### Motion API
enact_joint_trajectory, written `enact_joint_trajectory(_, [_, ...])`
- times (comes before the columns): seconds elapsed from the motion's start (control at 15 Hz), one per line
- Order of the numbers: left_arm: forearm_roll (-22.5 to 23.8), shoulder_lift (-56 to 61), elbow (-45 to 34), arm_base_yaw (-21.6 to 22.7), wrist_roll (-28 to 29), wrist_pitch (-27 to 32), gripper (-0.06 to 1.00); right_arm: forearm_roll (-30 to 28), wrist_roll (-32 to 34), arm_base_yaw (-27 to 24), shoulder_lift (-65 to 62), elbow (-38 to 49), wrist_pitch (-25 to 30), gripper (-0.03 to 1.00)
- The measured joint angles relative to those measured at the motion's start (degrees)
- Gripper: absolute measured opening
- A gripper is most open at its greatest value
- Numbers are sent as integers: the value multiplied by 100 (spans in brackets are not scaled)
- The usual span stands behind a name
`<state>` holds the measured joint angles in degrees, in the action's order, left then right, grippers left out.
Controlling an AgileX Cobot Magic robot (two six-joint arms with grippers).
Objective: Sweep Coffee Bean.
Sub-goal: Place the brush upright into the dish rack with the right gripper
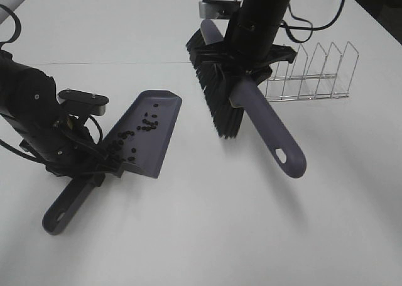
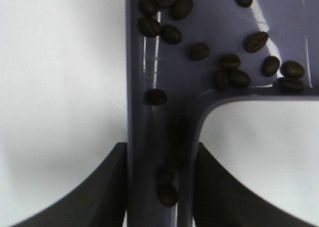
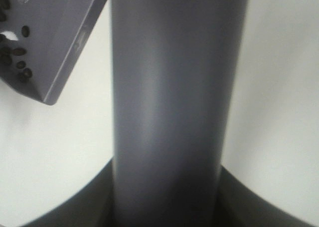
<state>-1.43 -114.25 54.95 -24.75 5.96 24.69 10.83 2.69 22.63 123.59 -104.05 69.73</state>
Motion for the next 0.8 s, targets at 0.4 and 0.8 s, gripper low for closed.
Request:
enact_joint_trajectory(0.4, [-6, 0, 6, 0, 0, 6, 31, -625, -52, -395, -1152, 1490, 11, 29])
enact_joint_trajectory(0.8, [-52, 0, 6, 0, 0, 57, 31, -997, -183, -1759, -1541, 2802, 40, 29])
